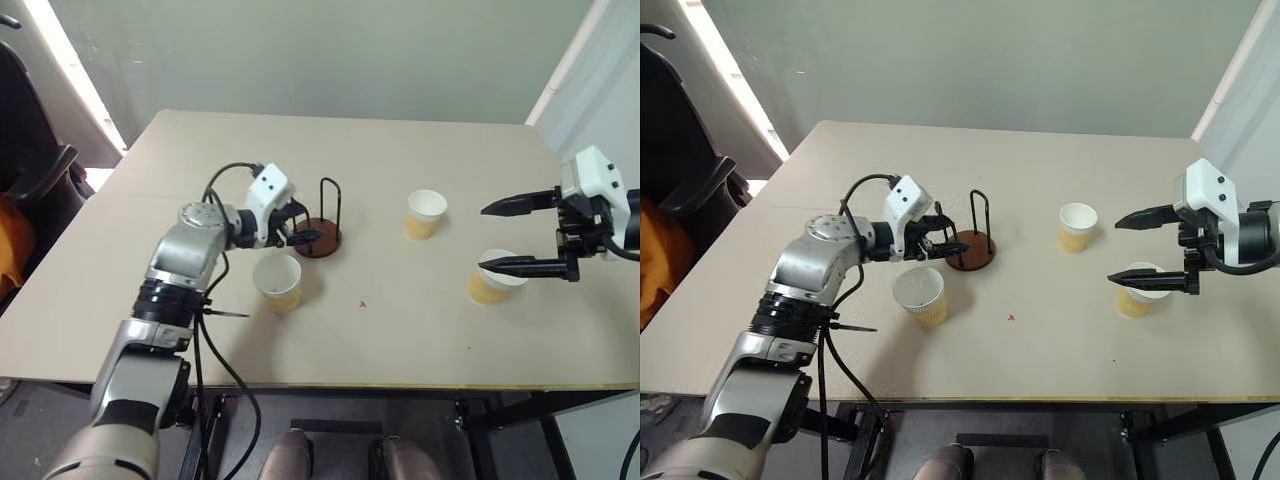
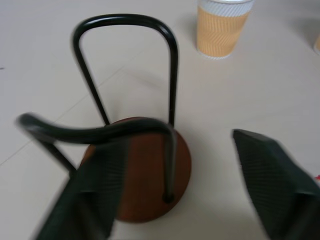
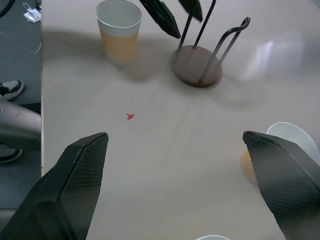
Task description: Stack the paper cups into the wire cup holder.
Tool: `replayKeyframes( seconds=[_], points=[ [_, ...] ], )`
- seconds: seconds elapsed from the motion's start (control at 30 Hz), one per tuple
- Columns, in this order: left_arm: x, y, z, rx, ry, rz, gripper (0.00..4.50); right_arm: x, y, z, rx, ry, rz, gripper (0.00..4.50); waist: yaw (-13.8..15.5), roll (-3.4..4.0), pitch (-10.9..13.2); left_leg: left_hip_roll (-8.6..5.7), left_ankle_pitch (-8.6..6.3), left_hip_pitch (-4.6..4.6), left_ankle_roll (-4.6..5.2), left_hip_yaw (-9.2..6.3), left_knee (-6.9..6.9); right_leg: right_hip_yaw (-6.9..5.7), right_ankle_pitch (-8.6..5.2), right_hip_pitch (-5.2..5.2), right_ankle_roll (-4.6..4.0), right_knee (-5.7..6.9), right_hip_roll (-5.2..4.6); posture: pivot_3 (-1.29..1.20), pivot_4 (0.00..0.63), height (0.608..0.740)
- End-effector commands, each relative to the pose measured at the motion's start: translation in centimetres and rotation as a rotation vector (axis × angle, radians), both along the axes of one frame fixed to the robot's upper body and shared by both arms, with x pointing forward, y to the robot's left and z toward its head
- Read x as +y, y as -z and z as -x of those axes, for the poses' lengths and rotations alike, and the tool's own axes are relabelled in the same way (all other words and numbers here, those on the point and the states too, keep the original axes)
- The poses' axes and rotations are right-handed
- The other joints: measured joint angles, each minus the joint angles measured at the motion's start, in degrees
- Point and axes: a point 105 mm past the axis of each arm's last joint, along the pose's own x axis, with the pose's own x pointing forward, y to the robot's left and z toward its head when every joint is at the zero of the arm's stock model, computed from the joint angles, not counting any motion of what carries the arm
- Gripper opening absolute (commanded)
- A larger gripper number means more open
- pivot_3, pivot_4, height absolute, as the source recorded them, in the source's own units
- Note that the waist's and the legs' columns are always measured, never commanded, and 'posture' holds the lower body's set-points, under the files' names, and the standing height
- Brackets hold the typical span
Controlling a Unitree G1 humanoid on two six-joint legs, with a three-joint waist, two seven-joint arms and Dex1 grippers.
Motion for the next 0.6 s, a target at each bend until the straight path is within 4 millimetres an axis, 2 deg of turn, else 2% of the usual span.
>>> replayKeyframes(
  seconds=[0.03,0.2,0.33,0.5,0.6],
  points=[
    [0.0,-1.6,-0.2,-0.046,0.003,0.001,1.94,-0.4,-1.5,0.5,-0.06,0.014,0.002,4.5,0.08,0.0,0.0,0.0,0.01,0.0,-0.02,0.0,0.0,0.0,0.0,0.0,0.01,0.0,0.01,0.0,0.15,0.74],
    [-0.1,-1.7,-0.1,-0.045,0.02,0.0,0.08,-0.4,-1.5,0.6,-0.065,0.018,0.002,4.5,0.2,0.0,0.0,-0.02,0.1,0.01,-0.13,0.11,0.02,0.17,0.02,0.0,0.1,-0.02,0.04,0.0,0.15,0.74],
    [-0.3,-2.3,0.2,-0.052,0.052,0.007,0.03,-0.5,-1.6,0.5,-0.07,0.02,0.003,4.5,0.21,0.0,0.0,-0.05,0.12,0.01,-0.09,0.15,0.05,0.35,0.05,0.0,0.21,-0.05,0.09,0.0,0.15,0.74],
    [-3.8,-4.1,2.7,-0.042,0.25,0.059,0.03,-0.3,-1.5,0.6,-0.06,0.002,0.01,4.5,0.2,-0.01,0.01,-0.07,0.12,-0.02,-0.06,0.22,0.16,0.86,0.01,0.0,0.42,-0.08,0.3,0.0,0.15,0.74],
    [-5.6,-4.4,4.1,-0.041,0.352,0.049,0.03,-0.2,-1.0,1.1,-0.022,-0.024,0.031,4.5,0.33,-0.01,0.01,-0.07,0.11,-0.11,-0.05,0.25,0.38,0.9,-0.01,0.0,0.48,-0.07,0.33,0.0,0.15,0.74]
  ],
)
